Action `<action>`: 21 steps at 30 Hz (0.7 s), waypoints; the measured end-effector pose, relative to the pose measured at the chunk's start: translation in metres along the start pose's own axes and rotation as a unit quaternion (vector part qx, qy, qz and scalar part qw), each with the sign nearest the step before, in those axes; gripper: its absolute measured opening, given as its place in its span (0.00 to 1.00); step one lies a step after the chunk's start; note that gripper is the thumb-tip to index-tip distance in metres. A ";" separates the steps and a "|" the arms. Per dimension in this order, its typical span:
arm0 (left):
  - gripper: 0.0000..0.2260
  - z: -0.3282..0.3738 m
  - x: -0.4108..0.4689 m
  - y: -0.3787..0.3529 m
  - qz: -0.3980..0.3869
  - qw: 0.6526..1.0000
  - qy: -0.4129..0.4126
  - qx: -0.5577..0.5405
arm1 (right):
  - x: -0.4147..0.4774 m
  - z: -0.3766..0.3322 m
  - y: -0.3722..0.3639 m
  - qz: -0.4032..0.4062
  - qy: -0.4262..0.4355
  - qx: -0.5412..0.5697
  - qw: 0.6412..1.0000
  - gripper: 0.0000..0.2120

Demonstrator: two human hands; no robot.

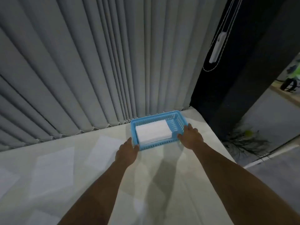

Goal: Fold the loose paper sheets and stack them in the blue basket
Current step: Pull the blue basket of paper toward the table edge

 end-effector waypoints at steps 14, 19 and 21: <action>0.20 -0.007 0.023 -0.034 -0.034 0.973 0.031 -0.226 | 0.035 0.036 -0.033 0.031 -0.068 0.328 0.942 0.32; 0.19 0.009 0.001 -0.018 -0.068 0.975 -0.004 -0.214 | -0.003 0.057 -0.045 0.064 -0.088 0.380 0.918 0.32; 0.19 0.013 -0.011 -0.015 -0.088 0.969 -0.010 -0.231 | -0.035 0.059 -0.043 0.087 -0.100 0.397 0.908 0.31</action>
Point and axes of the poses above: each hand's wrist, its own x-axis towards the middle knuckle, its own y-axis out of the back of the hand, z = x × y, the point moved 9 cm from there along x, towards the middle knuckle, and after that the axes turned 2 degrees about -z, right-handed, at the moved point
